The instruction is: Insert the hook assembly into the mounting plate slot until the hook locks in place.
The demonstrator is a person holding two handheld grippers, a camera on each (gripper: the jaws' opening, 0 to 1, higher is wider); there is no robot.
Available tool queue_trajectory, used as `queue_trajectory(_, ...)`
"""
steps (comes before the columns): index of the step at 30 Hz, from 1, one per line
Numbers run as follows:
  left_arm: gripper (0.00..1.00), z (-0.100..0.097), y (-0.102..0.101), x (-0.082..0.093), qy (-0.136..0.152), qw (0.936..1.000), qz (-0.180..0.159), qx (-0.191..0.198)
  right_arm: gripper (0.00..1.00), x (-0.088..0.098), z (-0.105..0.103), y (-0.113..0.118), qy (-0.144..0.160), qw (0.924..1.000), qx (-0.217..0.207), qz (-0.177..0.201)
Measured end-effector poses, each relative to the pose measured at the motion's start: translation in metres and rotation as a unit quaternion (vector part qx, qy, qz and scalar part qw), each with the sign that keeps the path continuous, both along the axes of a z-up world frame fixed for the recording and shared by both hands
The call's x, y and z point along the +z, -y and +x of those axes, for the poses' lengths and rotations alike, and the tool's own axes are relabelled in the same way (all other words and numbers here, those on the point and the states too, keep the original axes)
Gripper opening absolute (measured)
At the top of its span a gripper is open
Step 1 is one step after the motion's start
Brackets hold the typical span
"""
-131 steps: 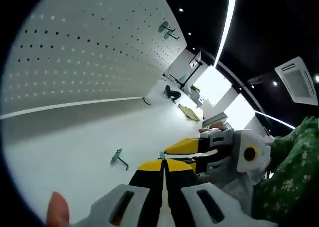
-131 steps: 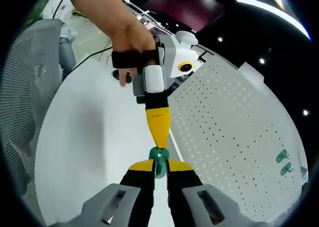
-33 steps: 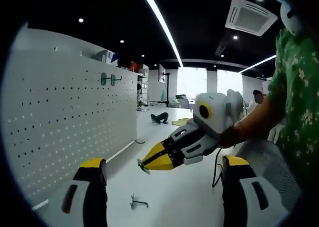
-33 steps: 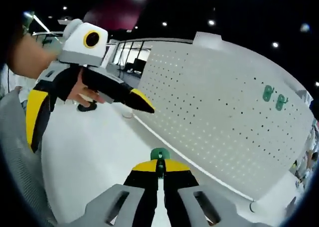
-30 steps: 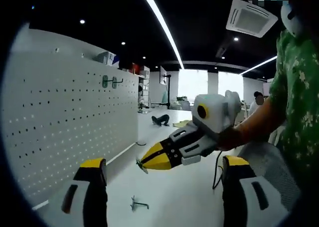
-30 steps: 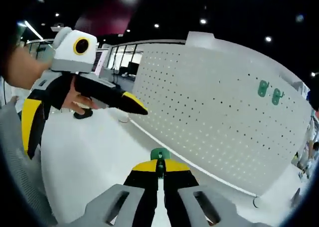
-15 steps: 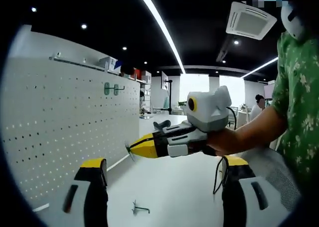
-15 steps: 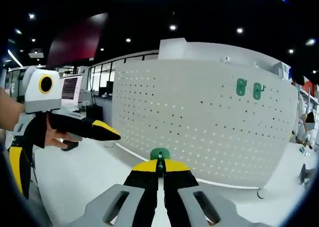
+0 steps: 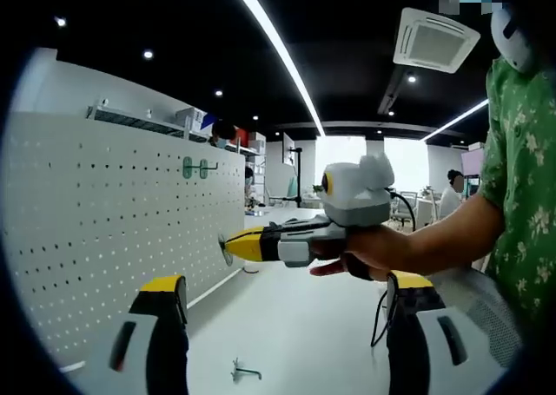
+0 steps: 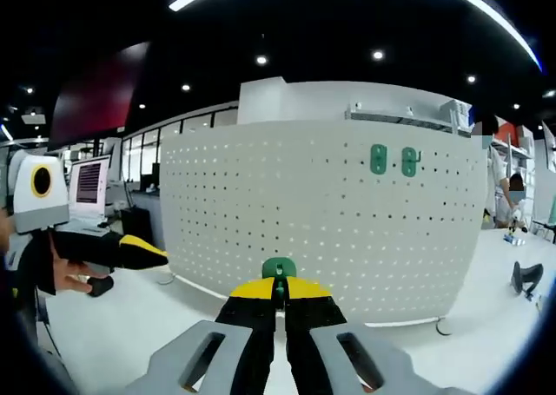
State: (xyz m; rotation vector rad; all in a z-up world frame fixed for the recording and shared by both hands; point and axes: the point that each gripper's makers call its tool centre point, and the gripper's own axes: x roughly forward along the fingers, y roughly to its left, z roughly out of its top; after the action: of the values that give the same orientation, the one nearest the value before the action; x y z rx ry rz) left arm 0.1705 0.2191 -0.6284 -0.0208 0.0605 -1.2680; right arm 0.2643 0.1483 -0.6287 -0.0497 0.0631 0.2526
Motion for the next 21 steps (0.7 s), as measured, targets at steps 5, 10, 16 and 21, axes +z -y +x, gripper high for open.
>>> queue_trajectory(5,0.98,-0.004,-0.002,0.002,0.000,1.0000,-0.001,0.000,0.01,0.008,0.002,0.003,0.008,0.9998,-0.016,0.007)
queue_trajectory(10,0.97,-0.007,-0.004,0.005,-0.003,1.0000,-0.002,0.002,0.01,0.018,0.003,0.004,0.021,0.9994,-0.028,0.003)
queue_trajectory(16,0.96,-0.012,-0.010,0.010,0.000,1.0000,0.000,0.002,0.01,0.038,0.013,0.011,0.042,0.9981,-0.043,0.011)
queue_trajectory(21,0.95,-0.011,-0.018,0.012,0.003,1.0000,0.003,0.002,0.01,0.068,0.030,0.015,0.070,0.9961,-0.054,0.010)
